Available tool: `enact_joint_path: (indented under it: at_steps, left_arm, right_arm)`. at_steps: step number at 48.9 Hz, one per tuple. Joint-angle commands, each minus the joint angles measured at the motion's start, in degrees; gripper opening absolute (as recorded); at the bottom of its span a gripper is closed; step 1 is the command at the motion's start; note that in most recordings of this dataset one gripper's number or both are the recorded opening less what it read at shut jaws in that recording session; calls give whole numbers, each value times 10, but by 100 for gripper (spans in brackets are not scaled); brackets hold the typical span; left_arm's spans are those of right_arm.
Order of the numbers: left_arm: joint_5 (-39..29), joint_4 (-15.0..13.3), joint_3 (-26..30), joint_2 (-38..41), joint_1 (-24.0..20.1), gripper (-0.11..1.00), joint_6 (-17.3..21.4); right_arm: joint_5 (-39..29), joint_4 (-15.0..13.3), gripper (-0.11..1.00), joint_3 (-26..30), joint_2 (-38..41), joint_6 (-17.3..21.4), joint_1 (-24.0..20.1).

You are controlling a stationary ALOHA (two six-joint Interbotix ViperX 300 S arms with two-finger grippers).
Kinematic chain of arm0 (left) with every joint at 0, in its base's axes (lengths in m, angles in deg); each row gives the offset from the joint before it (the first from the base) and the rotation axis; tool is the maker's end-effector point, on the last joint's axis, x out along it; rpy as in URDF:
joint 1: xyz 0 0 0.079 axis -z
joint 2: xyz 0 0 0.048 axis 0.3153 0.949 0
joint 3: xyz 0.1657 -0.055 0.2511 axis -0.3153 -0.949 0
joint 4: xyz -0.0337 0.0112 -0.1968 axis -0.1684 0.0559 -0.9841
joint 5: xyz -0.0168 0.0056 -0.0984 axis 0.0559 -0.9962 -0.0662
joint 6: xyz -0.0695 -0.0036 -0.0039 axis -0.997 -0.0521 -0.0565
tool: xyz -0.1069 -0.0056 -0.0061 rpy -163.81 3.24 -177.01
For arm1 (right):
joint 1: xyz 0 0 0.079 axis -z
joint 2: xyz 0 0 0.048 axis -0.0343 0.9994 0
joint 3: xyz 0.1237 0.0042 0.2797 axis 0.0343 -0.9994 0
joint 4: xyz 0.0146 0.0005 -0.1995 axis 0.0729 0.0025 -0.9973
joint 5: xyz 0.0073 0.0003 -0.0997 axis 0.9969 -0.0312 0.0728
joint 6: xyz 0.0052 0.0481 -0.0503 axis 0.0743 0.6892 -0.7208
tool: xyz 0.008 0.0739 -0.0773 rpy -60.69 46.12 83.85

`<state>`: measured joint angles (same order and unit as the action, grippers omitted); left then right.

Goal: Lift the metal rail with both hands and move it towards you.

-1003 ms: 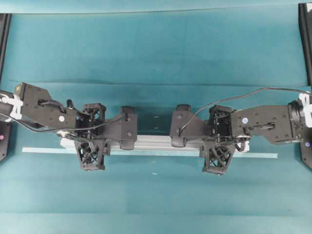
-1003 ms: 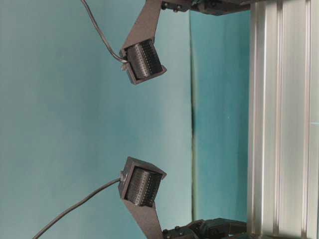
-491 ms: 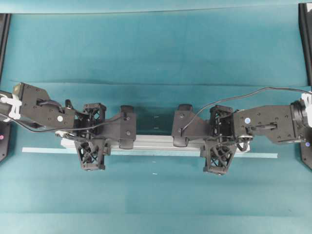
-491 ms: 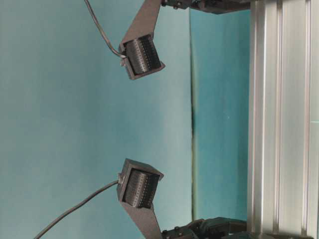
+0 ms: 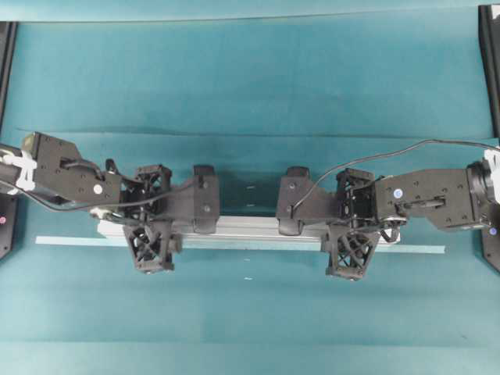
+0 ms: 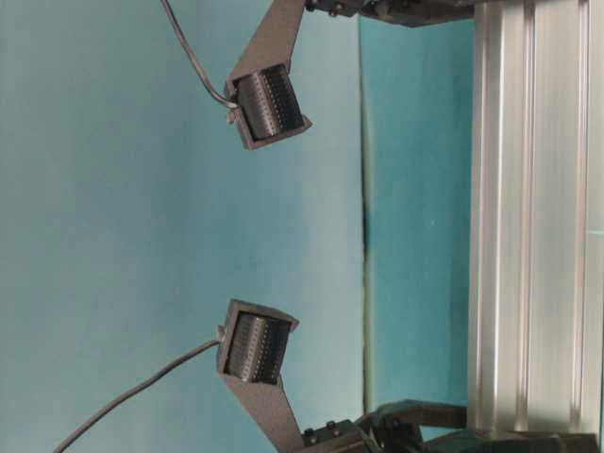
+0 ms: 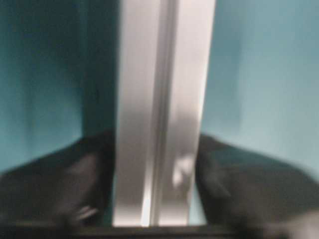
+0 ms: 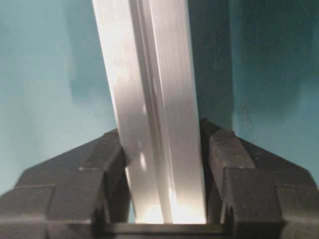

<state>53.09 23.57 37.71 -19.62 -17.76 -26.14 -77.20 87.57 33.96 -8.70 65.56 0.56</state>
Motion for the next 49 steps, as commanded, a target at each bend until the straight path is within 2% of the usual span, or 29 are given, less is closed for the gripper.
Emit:
enact_joint_path:
  at_steps: [1, 4, 7, 11, 24, 32, 39, 49]
  left_arm:
    - [4, -1, 7, -4, 2, 77, 1]
    - [4, -1, 7, -4, 2, 84, 1]
    - [4, -1, 5, -5, 2, 84, 1]
    - [4, -1, 4, -6, 2, 82, 2]
    - [4, -1, 4, -5, 2, 84, 0]
    - [3, -1, 6, -9, 3, 89, 3]
    - [-4, -1, 4, -34, 4, 98, 7]
    - [-35, -1, 5, -85, 2, 98, 8]
  right_arm:
    - [4, 3, 55, 1, 4, 6, 8]
    - [3, 3, 75, 0, 4, 7, 8]
    - [4, 3, 89, -1, 4, 7, 7]
    - [5, 0, 99, -1, 4, 4, 4]
    - [13, 0, 99, 0, 4, 4, 0]
    - [12, 0, 99, 6, -2, 4, 0]
    - [11, -5, 99, 11, -25, 4, 0]
    - [-5, -14, 99, 11, -73, 5, 3]
